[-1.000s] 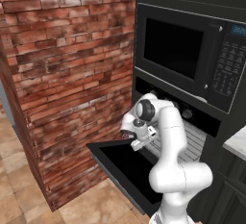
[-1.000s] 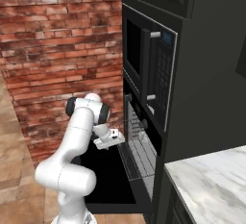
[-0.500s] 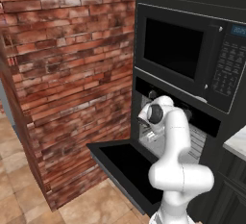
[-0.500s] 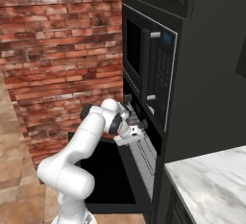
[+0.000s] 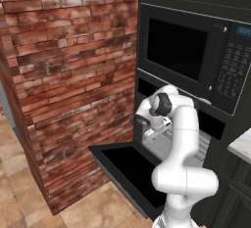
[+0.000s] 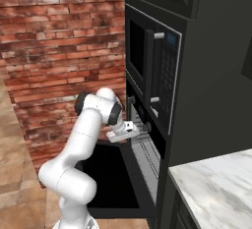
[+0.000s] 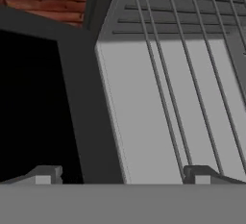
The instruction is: Place the fish on the rack of the oven, and slide the rack back inside. Close the oven door.
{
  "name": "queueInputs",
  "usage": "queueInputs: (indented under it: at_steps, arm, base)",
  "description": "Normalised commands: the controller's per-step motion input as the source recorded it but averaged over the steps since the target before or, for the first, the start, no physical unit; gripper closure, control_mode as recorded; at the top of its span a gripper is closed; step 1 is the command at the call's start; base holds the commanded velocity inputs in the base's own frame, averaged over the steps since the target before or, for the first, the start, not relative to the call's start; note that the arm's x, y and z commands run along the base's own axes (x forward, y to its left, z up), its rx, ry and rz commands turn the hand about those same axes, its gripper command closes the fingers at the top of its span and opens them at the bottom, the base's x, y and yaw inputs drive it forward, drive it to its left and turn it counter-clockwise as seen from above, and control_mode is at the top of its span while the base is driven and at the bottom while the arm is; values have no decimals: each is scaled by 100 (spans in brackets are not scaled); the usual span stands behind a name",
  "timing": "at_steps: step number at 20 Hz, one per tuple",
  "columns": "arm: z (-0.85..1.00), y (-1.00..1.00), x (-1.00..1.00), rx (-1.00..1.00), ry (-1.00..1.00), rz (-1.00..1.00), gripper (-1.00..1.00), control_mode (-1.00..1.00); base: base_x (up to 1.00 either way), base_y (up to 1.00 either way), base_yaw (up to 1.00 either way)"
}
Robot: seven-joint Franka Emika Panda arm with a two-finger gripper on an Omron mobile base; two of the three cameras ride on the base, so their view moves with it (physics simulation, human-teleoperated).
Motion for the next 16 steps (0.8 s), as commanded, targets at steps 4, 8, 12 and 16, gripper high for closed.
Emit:
queueInputs:
  at_steps: [4, 8, 12, 16]
  arm:
    - [98, 100, -95, -5, -2, 1, -100, -100]
    - [65, 100, -100, -13, -2, 0, -100, -100]
    - [54, 100, -99, -18, 0, 0, -100, -100]
    - [48, 100, -88, -23, 0, 0, -100, -100]
  base:
    - [0, 0, 0]
    - [0, 0, 0]
    - [0, 0, 0]
    - [0, 0, 0]
